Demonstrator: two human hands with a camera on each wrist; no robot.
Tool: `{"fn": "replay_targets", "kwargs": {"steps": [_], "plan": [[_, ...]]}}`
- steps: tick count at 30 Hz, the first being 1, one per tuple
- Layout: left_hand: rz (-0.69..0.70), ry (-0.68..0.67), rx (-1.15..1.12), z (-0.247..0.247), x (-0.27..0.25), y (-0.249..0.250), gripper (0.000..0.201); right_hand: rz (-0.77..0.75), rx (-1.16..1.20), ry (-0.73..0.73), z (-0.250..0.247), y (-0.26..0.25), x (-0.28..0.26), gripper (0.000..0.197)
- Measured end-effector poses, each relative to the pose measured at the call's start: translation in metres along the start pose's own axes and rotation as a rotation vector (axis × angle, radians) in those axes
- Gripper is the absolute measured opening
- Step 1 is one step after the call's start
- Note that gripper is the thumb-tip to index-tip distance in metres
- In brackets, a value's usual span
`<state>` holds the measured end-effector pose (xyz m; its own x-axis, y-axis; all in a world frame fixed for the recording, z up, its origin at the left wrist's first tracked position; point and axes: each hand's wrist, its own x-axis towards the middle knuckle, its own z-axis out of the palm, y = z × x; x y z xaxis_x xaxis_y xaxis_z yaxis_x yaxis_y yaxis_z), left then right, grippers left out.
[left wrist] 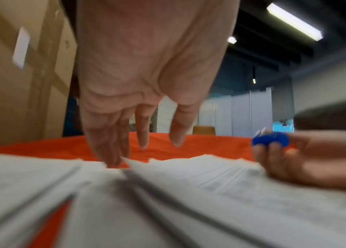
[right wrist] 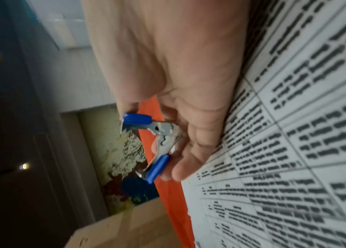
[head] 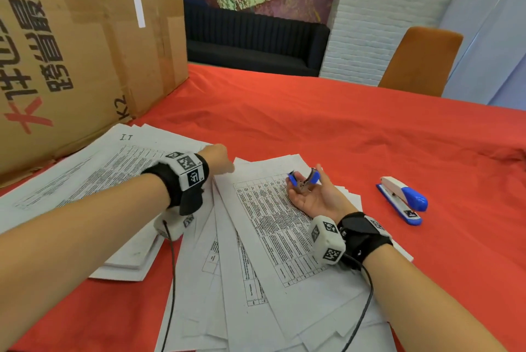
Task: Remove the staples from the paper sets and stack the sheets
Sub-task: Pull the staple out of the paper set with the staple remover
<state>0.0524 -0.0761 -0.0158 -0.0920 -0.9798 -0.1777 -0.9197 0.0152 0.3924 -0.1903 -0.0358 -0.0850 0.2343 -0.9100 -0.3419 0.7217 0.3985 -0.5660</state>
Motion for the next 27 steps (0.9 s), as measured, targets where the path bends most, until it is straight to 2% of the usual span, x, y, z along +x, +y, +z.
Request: {"fn": "replay_targets", "kwargs": {"steps": [3, 7, 10, 12, 14, 17, 19, 21, 24, 25, 27], "plan": [[-0.026, -0.123, -0.013, 0.000, 0.006, -0.014, 0.024, -0.017, 0.050, -0.032, -0.004, 0.001, 0.002, 0.051], [0.051, 0.064, -0.294, -0.002, 0.010, -0.014, 0.003, -0.099, 0.105, -0.009, -0.005, 0.001, 0.002, 0.046], [0.017, -0.118, -0.531, -0.001, 0.006, -0.007, 0.018, -0.167, 0.158, -0.011, -0.005, 0.002, 0.002, 0.040], [0.000, -0.205, -0.704, 0.004, 0.002, -0.006, 0.018, -0.169, 0.149, -0.014, -0.003, 0.003, 0.000, 0.035], [0.024, -0.162, -0.607, 0.011, 0.004, -0.007, 0.019, -0.154, 0.100, 0.013, 0.002, 0.004, -0.005, 0.035], [0.033, 0.124, -0.247, 0.017, 0.004, -0.006, 0.013, -0.178, -0.097, 0.134, 0.010, 0.003, -0.005, 0.038], [0.045, 0.195, -0.149, 0.016, 0.007, -0.007, 0.015, -0.173, -0.258, 0.200, 0.016, 0.000, -0.004, 0.041], [0.148, 0.173, -0.099, 0.008, 0.004, -0.006, 0.019, -0.197, -0.280, 0.226, 0.021, -0.007, -0.001, 0.036], [0.329, 0.098, -0.179, -0.010, -0.005, -0.007, 0.028, -0.229, -0.313, 0.132, 0.036, -0.022, -0.003, 0.030], [0.384, 0.093, -0.230, -0.016, -0.009, -0.008, 0.027, -0.246, -0.343, 0.090, 0.042, -0.026, -0.005, 0.030], [0.426, 0.060, -0.465, -0.023, -0.018, -0.008, 0.009, -0.293, -0.388, 0.012, 0.056, -0.033, -0.010, 0.026]]}}
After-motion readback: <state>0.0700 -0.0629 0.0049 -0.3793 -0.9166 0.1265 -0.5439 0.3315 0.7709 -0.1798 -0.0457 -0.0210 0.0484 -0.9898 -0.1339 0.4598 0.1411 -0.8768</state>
